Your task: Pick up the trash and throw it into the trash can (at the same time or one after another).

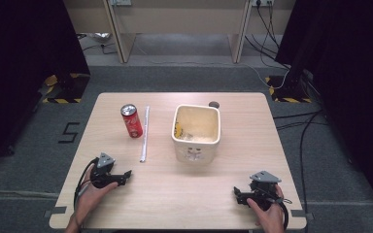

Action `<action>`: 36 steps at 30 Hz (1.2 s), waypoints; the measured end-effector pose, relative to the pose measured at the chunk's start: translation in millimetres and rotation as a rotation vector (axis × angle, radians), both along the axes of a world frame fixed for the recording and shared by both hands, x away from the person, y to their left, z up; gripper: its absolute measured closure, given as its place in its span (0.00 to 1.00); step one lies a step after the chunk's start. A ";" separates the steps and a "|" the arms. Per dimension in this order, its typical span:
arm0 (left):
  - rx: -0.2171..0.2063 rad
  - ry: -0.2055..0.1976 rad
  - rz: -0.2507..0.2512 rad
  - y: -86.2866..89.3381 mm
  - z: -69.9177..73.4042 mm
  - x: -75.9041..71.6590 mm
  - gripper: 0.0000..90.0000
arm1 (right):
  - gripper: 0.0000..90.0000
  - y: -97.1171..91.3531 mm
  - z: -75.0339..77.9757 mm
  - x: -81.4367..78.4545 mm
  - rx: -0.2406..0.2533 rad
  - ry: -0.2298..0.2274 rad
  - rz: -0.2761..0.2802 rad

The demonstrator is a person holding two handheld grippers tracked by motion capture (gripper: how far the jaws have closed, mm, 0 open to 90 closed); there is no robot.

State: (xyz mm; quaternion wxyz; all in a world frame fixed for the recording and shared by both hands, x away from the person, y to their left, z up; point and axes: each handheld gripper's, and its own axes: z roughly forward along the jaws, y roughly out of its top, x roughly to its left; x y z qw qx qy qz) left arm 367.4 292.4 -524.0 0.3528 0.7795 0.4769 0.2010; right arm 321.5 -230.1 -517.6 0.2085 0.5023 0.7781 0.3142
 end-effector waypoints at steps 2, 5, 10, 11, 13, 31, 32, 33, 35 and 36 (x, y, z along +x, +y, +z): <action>0.000 0.000 0.000 0.0 0.0 0.0 0.15 | 0.00 0.0 0.0 0.0 0.000 0.000 0.000; -0.001 -0.001 0.000 0.0 -0.1 0.0 0.15 | 0.00 0.0 0.0 0.0 0.001 0.000 0.001; -0.003 -0.001 0.000 0.0 -0.1 0.1 0.15 | 0.00 0.1 0.0 0.0 0.000 0.000 0.000; -0.002 -0.001 0.000 0.0 -0.1 0.1 0.15 | 0.00 0.2 0.0 0.0 0.000 0.001 0.000; -0.003 0.002 -0.002 0.3 0.1 0.0 0.16 | 0.00 0.2 0.0 0.0 0.000 0.001 0.000; -0.060 -0.011 -0.010 -11.5 21.3 9.6 0.22 | 0.00 0.5 0.0 0.1 0.000 0.001 -0.001; -0.060 -0.010 -0.010 -12.8 21.7 10.9 0.22 | 0.00 0.5 0.0 0.1 0.000 0.001 -0.001; -0.060 -0.010 -0.011 -14.3 22.4 12.9 0.23 | 0.00 0.5 0.0 0.1 0.000 0.001 -0.001; -0.055 -0.011 -0.013 -17.0 24.2 17.0 0.23 | 0.00 0.5 0.0 0.1 0.000 0.001 -0.001; -0.058 -0.014 -0.011 -18.9 25.0 19.1 0.24 | 0.00 0.5 0.0 0.1 0.000 0.001 -0.001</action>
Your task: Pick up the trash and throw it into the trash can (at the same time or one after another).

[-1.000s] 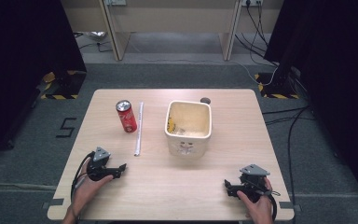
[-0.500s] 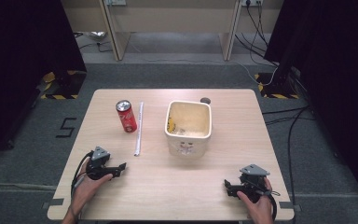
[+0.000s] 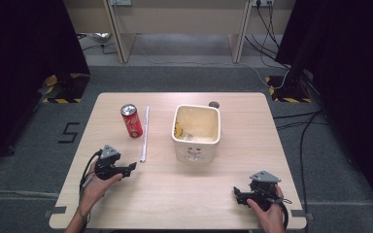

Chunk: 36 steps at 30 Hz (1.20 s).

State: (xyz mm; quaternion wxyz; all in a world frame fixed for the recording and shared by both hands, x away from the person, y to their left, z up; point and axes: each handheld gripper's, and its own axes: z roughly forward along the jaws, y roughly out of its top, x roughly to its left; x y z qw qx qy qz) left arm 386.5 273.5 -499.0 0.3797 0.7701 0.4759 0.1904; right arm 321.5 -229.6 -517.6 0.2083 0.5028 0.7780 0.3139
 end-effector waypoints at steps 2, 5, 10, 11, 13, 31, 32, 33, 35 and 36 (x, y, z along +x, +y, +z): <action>0.002 0.000 -0.003 -1.9 1.3 2.5 0.26 | 0.00 0.0 0.0 0.0 0.000 0.000 0.000; 0.007 0.002 -0.014 -8.4 3.6 10.5 0.27 | 0.00 0.0 0.0 0.0 0.000 0.000 0.000; 0.001 0.016 -0.009 -16.3 3.2 23.5 0.30 | 0.00 0.0 0.0 0.0 0.000 0.000 0.000; 0.000 0.021 -0.011 -17.6 3.1 25.7 0.31 | 0.00 0.0 0.0 0.0 0.000 0.000 0.000; -0.002 0.028 -0.015 -20.1 2.5 31.1 0.33 | 0.00 0.0 0.0 0.0 0.000 0.000 0.000; 0.061 0.020 -0.039 -43.6 -2.1 63.7 0.55 | 0.00 0.3 -0.1 -0.1 -0.001 -0.001 0.009; 0.069 0.017 -0.009 -45.1 -2.5 66.4 0.55 | 0.00 0.3 -0.1 -0.1 -0.002 -0.002 0.012; 0.085 0.014 -0.019 -44.0 -2.6 68.8 0.55 | 0.00 0.4 -0.1 -0.1 -0.002 -0.002 0.013; 0.090 0.028 0.003 -45.5 -4.3 70.5 0.54 | 0.00 0.5 -0.2 -0.1 -0.002 -0.003 0.014; 0.105 0.021 -0.001 -44.6 -5.2 72.6 0.53 | 0.00 0.5 -0.2 -0.1 -0.002 -0.003 0.015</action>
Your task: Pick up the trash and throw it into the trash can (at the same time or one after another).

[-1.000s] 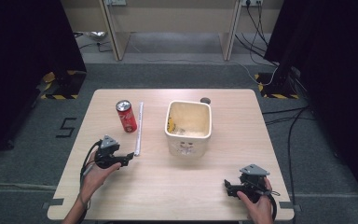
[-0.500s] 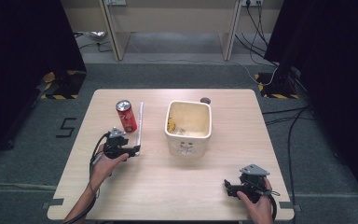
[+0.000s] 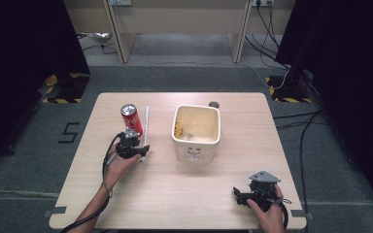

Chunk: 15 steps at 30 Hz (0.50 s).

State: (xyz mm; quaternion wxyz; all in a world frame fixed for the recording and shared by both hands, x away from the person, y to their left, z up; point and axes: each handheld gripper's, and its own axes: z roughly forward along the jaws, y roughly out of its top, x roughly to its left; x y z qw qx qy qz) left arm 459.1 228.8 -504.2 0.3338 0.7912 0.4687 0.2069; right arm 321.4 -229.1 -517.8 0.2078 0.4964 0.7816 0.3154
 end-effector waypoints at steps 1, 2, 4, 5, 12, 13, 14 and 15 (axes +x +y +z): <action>0.000 0.000 0.000 0.0 0.0 0.0 0.53 | 0.00 0.0 0.0 0.0 0.000 0.000 0.000; -0.008 0.011 0.016 -0.6 -1.0 0.9 0.53 | 0.00 -0.1 0.1 -0.1 -0.001 0.001 0.004; 0.001 -0.001 0.015 1.5 -1.8 5.9 0.54 | 0.00 -0.1 0.2 -0.1 -0.001 0.002 0.006; -0.010 0.014 0.033 0.7 -2.1 6.4 0.54 | 0.00 0.0 0.2 -0.1 -0.001 0.001 0.007; -0.016 0.018 0.005 3.9 -3.8 15.7 0.64 | 0.00 0.1 0.2 -0.1 0.000 0.002 0.008; -0.016 0.018 0.005 3.9 -3.8 15.7 0.66 | 0.00 0.1 0.2 -0.1 0.000 0.002 0.008; -0.025 0.032 0.007 2.7 -6.0 16.1 0.69 | 0.00 0.1 0.2 -0.1 0.000 0.002 0.008; -0.025 0.032 0.007 2.7 -6.0 16.1 0.70 | 0.00 0.1 0.2 -0.1 0.000 0.002 0.008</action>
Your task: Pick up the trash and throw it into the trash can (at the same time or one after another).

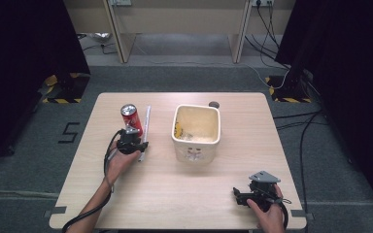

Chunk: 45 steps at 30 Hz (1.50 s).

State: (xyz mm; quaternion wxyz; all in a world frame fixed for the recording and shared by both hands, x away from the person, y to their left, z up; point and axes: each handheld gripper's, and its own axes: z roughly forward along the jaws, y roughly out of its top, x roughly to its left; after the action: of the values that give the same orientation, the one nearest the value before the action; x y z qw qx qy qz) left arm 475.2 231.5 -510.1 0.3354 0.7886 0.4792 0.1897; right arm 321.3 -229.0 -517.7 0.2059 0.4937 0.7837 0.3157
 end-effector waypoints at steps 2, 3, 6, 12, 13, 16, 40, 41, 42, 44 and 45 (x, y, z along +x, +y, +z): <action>0.022 -0.010 -0.031 0.2 0.4 0.6 0.75 | 0.00 0.0 0.0 0.0 0.000 0.000 0.000; 0.020 -0.007 -0.034 0.0 0.6 0.6 0.77 | 0.00 -0.1 0.0 0.1 -0.001 0.000 0.001; 0.016 -0.007 -0.054 2.1 0.5 1.8 0.85 | 0.00 0.0 0.0 0.0 -0.001 0.000 0.000; 0.009 -0.004 -0.061 2.3 1.9 -1.7 0.88 | 0.00 0.2 -0.1 0.0 -0.001 -0.001 0.004; 0.004 -0.007 -0.066 3.0 4.3 -3.8 0.88 | 0.00 0.2 0.0 0.0 -0.001 0.000 0.005; 0.005 -0.015 -0.088 3.5 12.9 -8.0 0.88 | 0.00 0.2 0.0 -0.1 -0.001 0.001 0.006; -0.071 -0.084 -0.190 24.2 101.0 -41.1 0.88 | 0.00 0.4 0.0 -0.1 -0.001 0.001 0.009; -0.082 -0.089 -0.201 25.8 107.4 -43.8 0.88 | 0.00 0.3 -0.1 0.0 -0.002 -0.001 0.011; -0.096 -0.089 -0.209 26.3 110.5 -45.4 0.88 | 0.00 0.3 0.0 -0.1 -0.001 0.001 0.010; -0.104 -0.091 -0.223 26.9 117.1 -48.9 0.88 | 0.00 0.3 0.0 -0.1 -0.001 0.001 0.009; -0.106 -0.096 -0.230 26.8 120.3 -50.8 0.88 | 0.00 0.4 -0.1 -0.1 0.000 -0.001 0.009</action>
State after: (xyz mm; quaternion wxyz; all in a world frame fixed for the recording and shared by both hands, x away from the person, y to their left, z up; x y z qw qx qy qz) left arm 424.4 258.3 -389.9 0.4186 0.8097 0.3782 0.1620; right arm 321.2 -228.7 -517.8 0.2048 0.4898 0.7861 0.3166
